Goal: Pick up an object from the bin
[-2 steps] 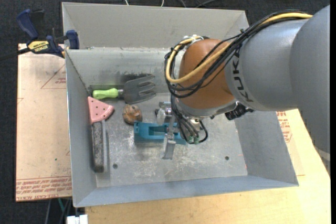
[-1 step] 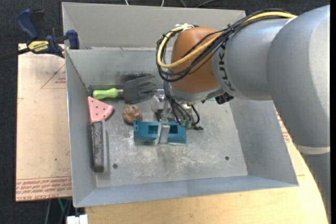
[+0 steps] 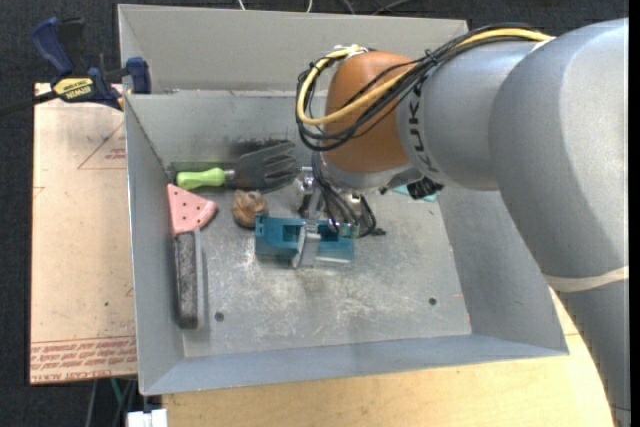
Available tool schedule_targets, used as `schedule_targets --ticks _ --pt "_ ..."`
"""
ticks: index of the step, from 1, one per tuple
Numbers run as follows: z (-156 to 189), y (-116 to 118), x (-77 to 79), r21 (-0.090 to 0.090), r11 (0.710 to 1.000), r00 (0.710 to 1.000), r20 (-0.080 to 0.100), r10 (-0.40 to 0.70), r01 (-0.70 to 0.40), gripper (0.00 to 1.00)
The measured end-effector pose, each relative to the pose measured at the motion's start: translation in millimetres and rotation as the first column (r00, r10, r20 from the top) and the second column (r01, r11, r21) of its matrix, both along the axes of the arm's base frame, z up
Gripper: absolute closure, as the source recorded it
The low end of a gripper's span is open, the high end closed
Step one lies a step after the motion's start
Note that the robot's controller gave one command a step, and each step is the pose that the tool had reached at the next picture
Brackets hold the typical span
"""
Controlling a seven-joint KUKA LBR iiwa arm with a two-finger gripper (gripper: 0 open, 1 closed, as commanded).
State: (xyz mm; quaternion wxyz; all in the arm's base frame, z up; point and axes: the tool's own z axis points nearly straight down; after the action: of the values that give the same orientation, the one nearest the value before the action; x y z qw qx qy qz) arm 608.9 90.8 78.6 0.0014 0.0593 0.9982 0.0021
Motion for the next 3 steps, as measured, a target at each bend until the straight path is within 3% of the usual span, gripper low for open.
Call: schedule_targets --ticks 1,3 --pt "-8.3 20.1 -4.0 0.002 1.000 1.000 -0.003 0.022 -0.022 1.00" --pt "-8.1 19.9 -3.9 0.003 1.000 1.000 -0.003 0.021 -0.021 1.00"
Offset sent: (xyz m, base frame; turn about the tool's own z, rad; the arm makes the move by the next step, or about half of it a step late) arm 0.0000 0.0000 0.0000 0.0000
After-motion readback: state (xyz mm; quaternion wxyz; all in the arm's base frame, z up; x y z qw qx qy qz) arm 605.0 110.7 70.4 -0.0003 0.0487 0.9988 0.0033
